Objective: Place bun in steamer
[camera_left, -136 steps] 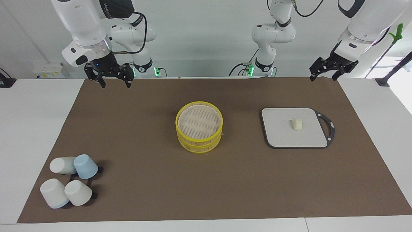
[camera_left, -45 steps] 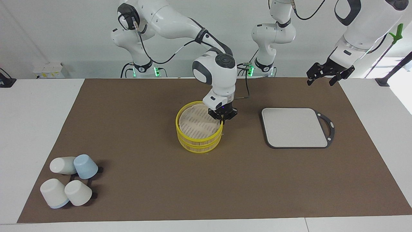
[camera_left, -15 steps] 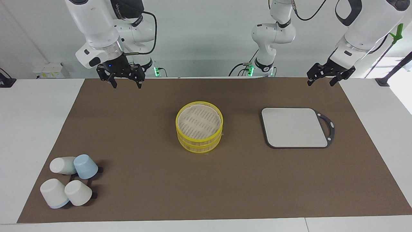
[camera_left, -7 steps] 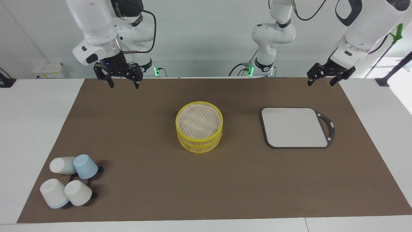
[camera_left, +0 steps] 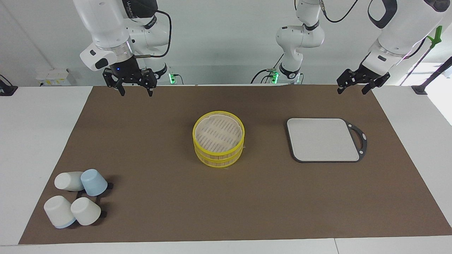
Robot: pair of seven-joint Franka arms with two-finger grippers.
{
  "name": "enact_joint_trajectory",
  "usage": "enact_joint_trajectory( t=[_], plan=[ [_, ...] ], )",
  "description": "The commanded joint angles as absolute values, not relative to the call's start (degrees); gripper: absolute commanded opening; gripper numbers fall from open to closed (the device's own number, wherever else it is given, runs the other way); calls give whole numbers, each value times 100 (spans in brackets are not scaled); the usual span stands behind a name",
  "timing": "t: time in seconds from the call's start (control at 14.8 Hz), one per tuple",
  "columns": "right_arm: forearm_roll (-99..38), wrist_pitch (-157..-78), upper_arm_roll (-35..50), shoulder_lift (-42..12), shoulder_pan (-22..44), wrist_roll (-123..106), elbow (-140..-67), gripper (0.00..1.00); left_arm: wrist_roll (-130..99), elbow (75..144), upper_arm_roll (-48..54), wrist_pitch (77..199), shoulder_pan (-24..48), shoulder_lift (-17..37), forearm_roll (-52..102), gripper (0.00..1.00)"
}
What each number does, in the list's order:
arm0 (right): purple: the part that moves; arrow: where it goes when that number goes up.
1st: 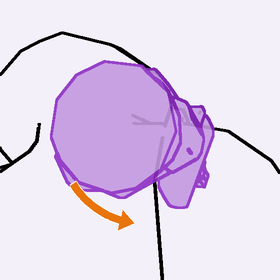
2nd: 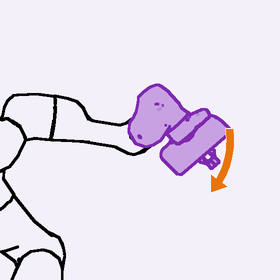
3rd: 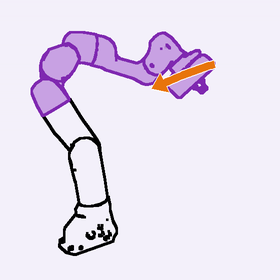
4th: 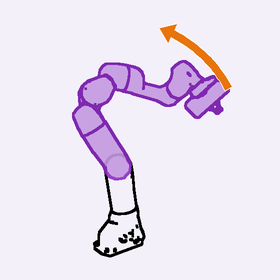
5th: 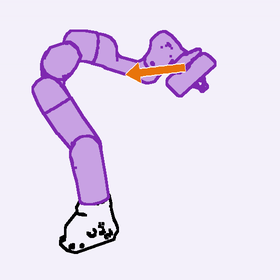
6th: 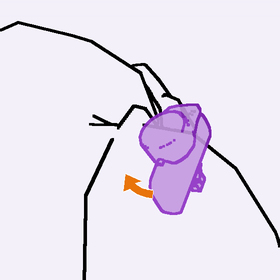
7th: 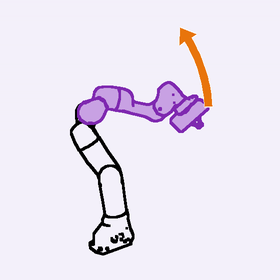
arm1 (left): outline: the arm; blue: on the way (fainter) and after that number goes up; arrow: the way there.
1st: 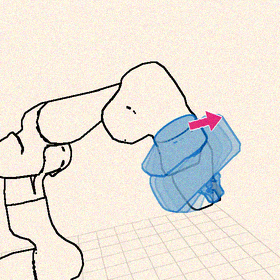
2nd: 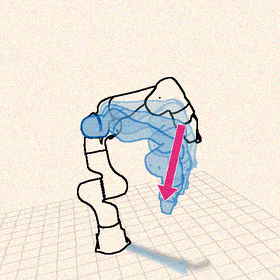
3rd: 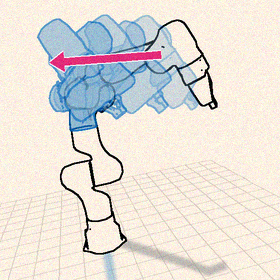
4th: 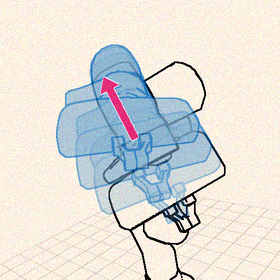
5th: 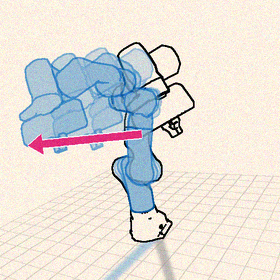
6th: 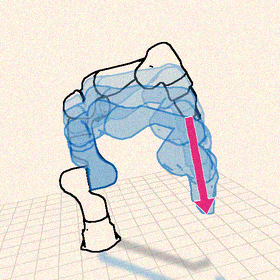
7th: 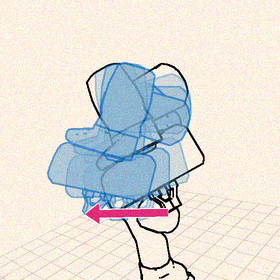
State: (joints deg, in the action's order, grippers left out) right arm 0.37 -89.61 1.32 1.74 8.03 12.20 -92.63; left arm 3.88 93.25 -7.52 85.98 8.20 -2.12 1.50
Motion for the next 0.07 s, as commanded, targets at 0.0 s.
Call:
enact_joint_trajectory(
  t=[0.0],
  plan=[
    [105, -8886, 185, 299, 712, 1072, -9378, 100, 387, 9185, -809, 8534, 896, -158, 62, 100]
  ],
)
